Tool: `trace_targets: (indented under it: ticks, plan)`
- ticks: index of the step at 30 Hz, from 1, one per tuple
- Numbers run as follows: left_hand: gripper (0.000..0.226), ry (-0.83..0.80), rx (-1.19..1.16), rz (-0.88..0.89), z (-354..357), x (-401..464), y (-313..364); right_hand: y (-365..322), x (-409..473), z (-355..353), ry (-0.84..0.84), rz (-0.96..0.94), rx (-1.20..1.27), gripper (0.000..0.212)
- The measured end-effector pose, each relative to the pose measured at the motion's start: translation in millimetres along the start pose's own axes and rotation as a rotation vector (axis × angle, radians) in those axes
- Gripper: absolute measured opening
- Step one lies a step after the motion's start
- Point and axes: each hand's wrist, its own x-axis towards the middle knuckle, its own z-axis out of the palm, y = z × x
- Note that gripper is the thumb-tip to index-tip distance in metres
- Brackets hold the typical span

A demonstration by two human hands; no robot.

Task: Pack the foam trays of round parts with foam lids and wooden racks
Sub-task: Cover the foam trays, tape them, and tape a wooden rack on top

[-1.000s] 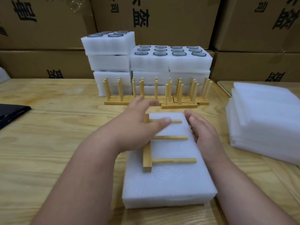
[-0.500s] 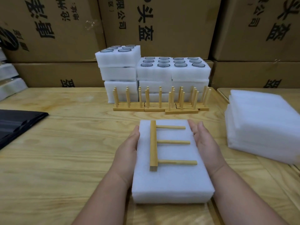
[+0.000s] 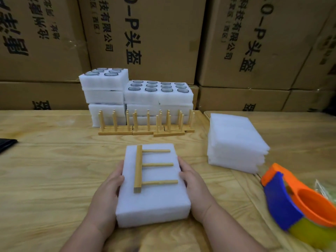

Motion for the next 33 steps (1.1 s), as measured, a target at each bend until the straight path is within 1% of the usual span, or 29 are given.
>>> trace_targets:
  ticks: [2,4,10,12,13,15,17,18,19,20,22,24,25,26,27,28,29,30,31,33]
  plan:
    - [0.047,0.027,0.058,0.016,1.2,0.6,0.5,-3.1,-1.7,1.3,0.026,-0.002,-0.027,0.072]
    - [0.047,0.050,0.106,0.022,2.1,0.9,2.6,-6.4,-2.0,2.9,0.024,0.018,-0.003,0.073]
    - [0.046,0.124,0.146,0.033,8.9,-5.0,7.8,-14.5,-7.2,7.9,0.071,0.033,-0.006,0.069]
    - [0.052,0.134,0.159,0.066,12.2,-9.7,11.4,-19.6,-14.6,11.4,0.111,0.040,-0.043,0.061]
    - [0.051,0.156,0.132,0.069,12.1,-11.8,11.4,-20.5,-21.0,13.0,0.131,0.041,-0.056,0.056]
    - [0.042,0.213,0.083,0.084,8.4,-14.2,9.1,-18.3,-34.8,13.1,0.170,0.090,-0.032,0.044]
    - [0.035,0.215,0.026,0.086,5.9,-17.8,6.7,-15.7,-53.0,4.5,0.242,0.157,-0.016,0.032]
    - [0.033,0.209,-0.022,0.071,4.5,-19.9,5.2,-17.1,-64.0,-3.3,0.277,0.166,-0.056,0.027]
    - [0.033,0.209,-0.062,0.059,3.0,-21.5,4.0,-22.5,-75.6,-13.1,0.311,0.148,-0.149,0.025]
    - [0.032,0.219,-0.093,0.056,2.0,-22.3,3.5,-32.1,-89.2,-24.5,0.356,0.090,-0.281,0.024]
    - [0.030,0.256,-0.143,0.066,0.4,-21.7,3.8,-60.5,-118.6,-49.1,0.468,-0.136,-0.622,0.019]
    - [0.024,0.275,-0.169,0.066,-3.6,-18.0,3.0,-87.7,-140.1,-75.4,0.614,-0.363,-1.030,0.010]
    - [0.021,0.276,-0.168,0.056,-4.4,-16.4,2.5,-97.5,-146.6,-89.9,0.685,-0.400,-1.212,0.006]
    - [0.020,0.269,-0.169,0.048,-5.4,-15.4,1.7,-105.3,-150.5,-104.4,0.749,-0.347,-1.344,0.009]
    - [0.021,0.272,-0.167,0.039,-5.3,-14.4,1.4,-110.7,-152.8,-118.3,0.797,-0.214,-1.428,0.021]
    - [0.021,0.281,-0.170,0.034,-5.1,-13.6,0.8,-112.9,-154.1,-130.7,0.815,-0.032,-1.487,0.032]
    - [0.023,0.287,-0.172,0.034,-4.9,-13.1,0.5,-113.1,-155.6,-139.6,0.799,0.167,-1.545,0.042]
    - [0.027,0.287,-0.193,0.039,-4.9,-12.0,-0.1,-110.6,-156.7,-145.1,0.743,0.324,-1.596,0.049]
    - [0.032,0.287,-0.206,0.042,-4.6,-12.1,0.1,-106.1,-156.6,-148.7,0.679,0.412,-1.616,0.052]
    - [0.040,0.281,-0.239,0.042,-4.5,-12.3,1.6,-96.5,-155.6,-148.5,0.603,0.467,-1.617,0.049]
